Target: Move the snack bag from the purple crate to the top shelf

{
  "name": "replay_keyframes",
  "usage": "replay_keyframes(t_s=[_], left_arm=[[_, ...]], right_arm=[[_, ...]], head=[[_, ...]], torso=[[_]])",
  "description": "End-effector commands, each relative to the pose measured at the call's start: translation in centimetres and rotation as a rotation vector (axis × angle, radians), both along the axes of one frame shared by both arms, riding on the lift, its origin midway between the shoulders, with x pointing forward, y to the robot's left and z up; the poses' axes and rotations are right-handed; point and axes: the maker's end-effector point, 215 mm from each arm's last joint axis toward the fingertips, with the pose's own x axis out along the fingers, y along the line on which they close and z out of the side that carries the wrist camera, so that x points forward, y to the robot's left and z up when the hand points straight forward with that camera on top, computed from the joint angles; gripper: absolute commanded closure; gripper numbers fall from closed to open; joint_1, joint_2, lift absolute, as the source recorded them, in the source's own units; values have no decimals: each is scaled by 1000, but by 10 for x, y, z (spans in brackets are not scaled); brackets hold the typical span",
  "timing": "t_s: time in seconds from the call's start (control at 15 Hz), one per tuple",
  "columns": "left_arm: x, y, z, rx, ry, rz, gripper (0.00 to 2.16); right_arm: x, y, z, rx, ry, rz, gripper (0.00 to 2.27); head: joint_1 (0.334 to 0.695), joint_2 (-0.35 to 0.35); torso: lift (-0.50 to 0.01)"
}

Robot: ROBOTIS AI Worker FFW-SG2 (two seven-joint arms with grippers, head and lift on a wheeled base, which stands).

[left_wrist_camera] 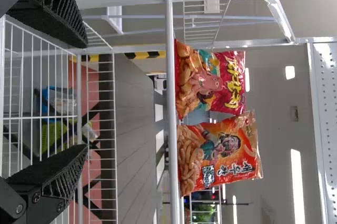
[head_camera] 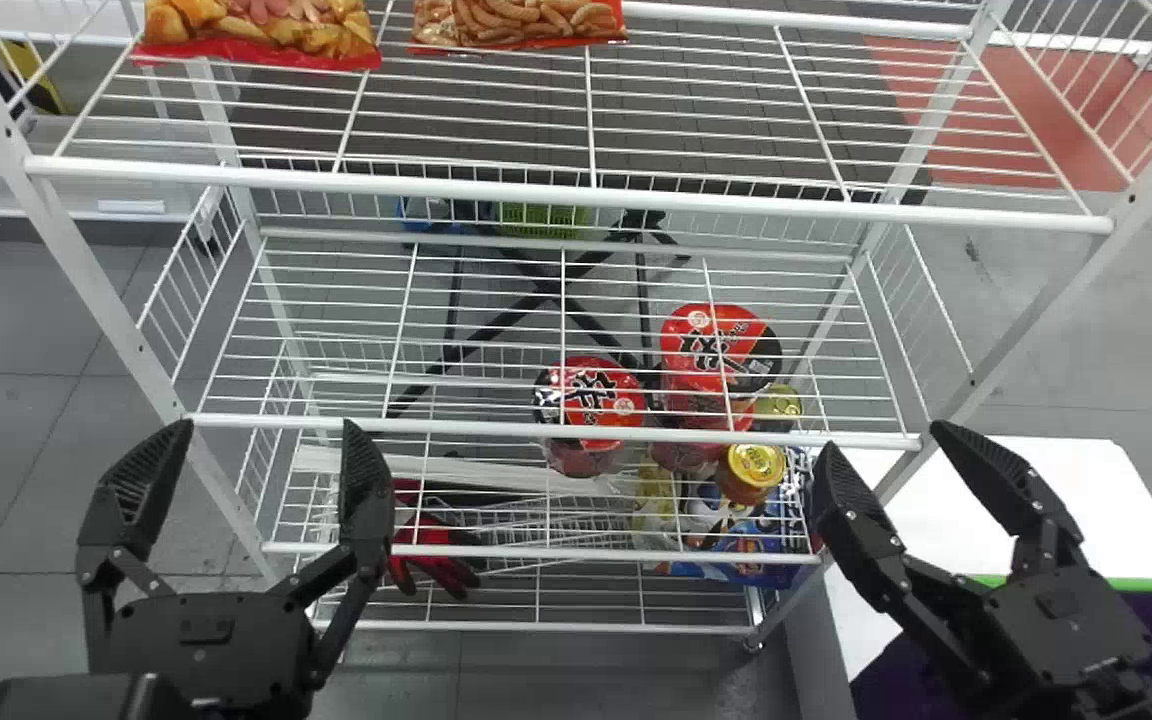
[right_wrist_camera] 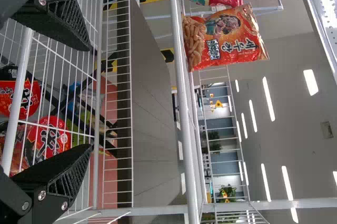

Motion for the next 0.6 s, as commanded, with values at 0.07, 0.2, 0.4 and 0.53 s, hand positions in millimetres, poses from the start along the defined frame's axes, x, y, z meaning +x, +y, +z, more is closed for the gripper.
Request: replay_keyframes(t_s=[0.07,0.2,0.4,0.53], left_arm=[[0,0,2,-5,-4,1,151],[0,0,3,-4,-6,0,151],[0,0,4,-4,-8,-2,151],[0,0,5,-8,-8,-2,151]], right_arm=[[0,0,1,0,-2,0,178],[0,1,3,-1,-5,1,178],[-1,1,3,-4,-5,2,181],[-1,1,3,-4,-3,2,178]], head=[[695,-97],[695,-96],[695,-96],[695,-96]], torso=[[-293],[-301],[-313],[-321]])
